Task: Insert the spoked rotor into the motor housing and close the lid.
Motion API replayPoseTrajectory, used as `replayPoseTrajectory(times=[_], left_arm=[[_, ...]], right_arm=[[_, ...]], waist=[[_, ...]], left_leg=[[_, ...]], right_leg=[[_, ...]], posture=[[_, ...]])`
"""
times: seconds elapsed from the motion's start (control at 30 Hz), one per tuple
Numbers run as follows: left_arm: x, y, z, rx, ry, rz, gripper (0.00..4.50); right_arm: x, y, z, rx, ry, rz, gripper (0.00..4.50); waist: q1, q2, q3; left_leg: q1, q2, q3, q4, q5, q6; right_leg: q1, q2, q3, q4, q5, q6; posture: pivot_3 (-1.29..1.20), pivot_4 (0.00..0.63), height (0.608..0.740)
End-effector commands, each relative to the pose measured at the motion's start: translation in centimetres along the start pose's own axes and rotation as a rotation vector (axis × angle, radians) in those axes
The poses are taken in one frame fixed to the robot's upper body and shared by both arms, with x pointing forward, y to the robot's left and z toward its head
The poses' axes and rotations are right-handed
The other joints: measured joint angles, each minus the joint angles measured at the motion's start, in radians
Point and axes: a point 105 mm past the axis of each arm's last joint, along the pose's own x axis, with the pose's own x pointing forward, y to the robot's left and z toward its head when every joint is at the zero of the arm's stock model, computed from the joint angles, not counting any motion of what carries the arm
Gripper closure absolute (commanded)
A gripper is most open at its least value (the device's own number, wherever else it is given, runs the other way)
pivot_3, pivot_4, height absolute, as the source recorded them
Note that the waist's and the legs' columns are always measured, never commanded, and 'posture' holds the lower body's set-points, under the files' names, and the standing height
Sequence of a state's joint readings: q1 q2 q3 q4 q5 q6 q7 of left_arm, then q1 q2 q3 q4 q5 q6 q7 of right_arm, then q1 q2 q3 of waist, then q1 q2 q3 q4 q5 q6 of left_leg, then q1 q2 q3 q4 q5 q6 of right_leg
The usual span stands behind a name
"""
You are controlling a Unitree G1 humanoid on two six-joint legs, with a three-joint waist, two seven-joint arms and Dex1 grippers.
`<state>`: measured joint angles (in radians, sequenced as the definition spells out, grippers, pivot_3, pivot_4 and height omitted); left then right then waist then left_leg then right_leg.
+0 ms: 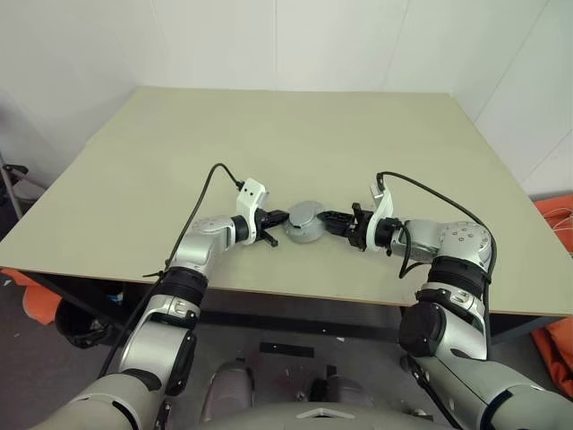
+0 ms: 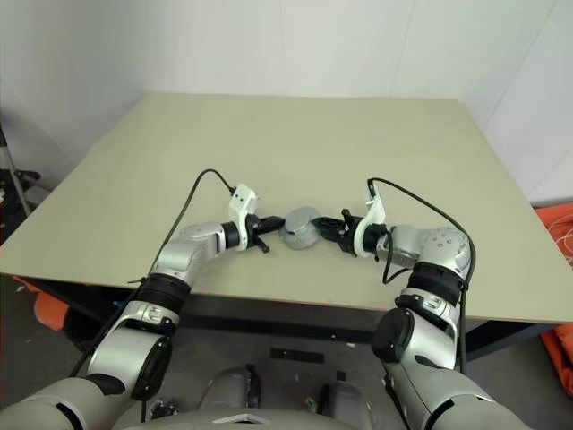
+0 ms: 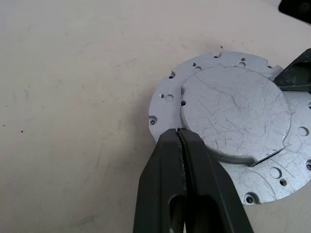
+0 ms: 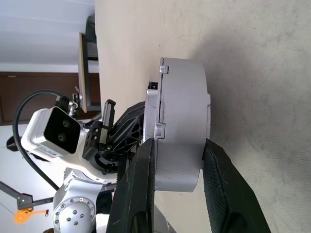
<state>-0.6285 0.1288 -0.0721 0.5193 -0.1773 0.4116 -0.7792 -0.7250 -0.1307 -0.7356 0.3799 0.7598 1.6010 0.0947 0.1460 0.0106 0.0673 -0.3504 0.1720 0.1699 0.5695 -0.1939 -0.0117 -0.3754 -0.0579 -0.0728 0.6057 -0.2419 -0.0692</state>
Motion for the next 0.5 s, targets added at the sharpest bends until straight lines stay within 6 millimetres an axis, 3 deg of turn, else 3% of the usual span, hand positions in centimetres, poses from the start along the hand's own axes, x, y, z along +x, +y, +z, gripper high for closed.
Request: replayPoseTrajectory(times=[0.03,0.5], left_arm=[[1.4,-2.2,-0.1,0.002,0.012,-0.089,4.43],[1.4,-2.1,0.0,0.0,0.007,-0.086,4.43]], right_arm=[[0.8,4.0,-0.7,-0.061,0.055,0.188,3.35],[0.6,4.2,-2.1,-0.086,0.127,0.212,3.35]], waist=[[0.002,0.0,0.0],[0.003,0.0,0.0]], left_leg=[[0.0,0.0,0.0,0.0,0.0,0.0],[-0.001,-0.001,0.0,-0.003,0.0,0.0]], right_leg=[[0.0,0.0,0.0,0.0,0.0,0.0],[-0.001,0.0,0.0,0.0,-0.002,-0.001]], posture=[[0.0,0.0,0.74],[0.0,0.0,0.74]])
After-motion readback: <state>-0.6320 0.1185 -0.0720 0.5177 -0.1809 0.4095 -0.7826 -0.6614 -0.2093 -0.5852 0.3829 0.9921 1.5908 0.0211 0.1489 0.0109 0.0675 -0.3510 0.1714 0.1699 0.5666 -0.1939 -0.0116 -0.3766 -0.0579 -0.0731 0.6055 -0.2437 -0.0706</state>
